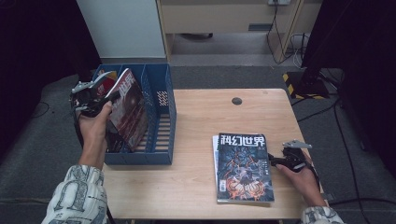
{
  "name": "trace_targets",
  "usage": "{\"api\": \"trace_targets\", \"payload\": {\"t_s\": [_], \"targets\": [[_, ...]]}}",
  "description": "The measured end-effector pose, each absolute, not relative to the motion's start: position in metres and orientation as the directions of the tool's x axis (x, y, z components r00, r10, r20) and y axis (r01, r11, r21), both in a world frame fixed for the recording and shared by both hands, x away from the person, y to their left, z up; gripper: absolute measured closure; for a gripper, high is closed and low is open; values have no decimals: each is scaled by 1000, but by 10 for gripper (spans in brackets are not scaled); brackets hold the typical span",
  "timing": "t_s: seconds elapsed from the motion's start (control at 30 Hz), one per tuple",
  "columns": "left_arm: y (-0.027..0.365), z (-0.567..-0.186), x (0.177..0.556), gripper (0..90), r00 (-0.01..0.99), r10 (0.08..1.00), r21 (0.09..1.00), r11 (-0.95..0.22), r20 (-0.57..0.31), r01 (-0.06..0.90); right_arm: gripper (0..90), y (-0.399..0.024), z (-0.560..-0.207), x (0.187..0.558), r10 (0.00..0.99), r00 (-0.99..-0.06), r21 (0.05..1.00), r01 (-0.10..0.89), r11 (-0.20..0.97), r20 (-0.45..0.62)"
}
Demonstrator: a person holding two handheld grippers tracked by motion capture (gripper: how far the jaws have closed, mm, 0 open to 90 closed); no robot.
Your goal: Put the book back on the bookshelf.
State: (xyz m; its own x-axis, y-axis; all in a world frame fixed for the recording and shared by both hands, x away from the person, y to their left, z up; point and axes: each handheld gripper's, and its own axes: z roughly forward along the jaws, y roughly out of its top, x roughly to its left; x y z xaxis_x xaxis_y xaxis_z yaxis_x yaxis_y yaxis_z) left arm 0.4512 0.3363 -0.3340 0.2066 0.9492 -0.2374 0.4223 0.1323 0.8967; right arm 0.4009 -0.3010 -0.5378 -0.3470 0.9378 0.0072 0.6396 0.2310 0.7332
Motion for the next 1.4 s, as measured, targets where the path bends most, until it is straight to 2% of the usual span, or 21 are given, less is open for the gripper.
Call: {"api": "trace_targets", "payload": {"t_s": [0.5, 0.93, 1.03, 1.13, 1.17, 1.23, 1.4], "targets": [[335, -344, 463, 835, 172, 953, 897, 159, -248, 413, 195, -301, -538, 401, 938, -347, 733, 641, 230, 9], [337, -344, 462, 819, 185, 947, 885, 158, -261, 439, 195, -301, -538, 401, 938, -347, 732, 641, 230, 9], [336, -344, 462, 762, 192, 949, 886, 146, -252, 440, 195, -301, -538, 401, 938, -347, 732, 641, 231, 8], [328, -341, 461, 709, 215, 967, 895, 26, -135, 446, 195, -301, -538, 401, 938, -347, 732, 641, 231, 8], [327, -341, 460, 675, 214, 969, 895, 18, -126, 445, 194, -301, -538, 401, 938, -347, 732, 641, 231, 8], [327, -341, 459, 626, 211, 966, 893, 38, -147, 448, 194, -301, -538, 401, 938, -347, 732, 641, 231, 8], [327, -341, 457, 591, 205, 967, 895, 48, -154, 443, 194, -301, -538, 401, 938, -346, 732, 641, 230, 8]]}}
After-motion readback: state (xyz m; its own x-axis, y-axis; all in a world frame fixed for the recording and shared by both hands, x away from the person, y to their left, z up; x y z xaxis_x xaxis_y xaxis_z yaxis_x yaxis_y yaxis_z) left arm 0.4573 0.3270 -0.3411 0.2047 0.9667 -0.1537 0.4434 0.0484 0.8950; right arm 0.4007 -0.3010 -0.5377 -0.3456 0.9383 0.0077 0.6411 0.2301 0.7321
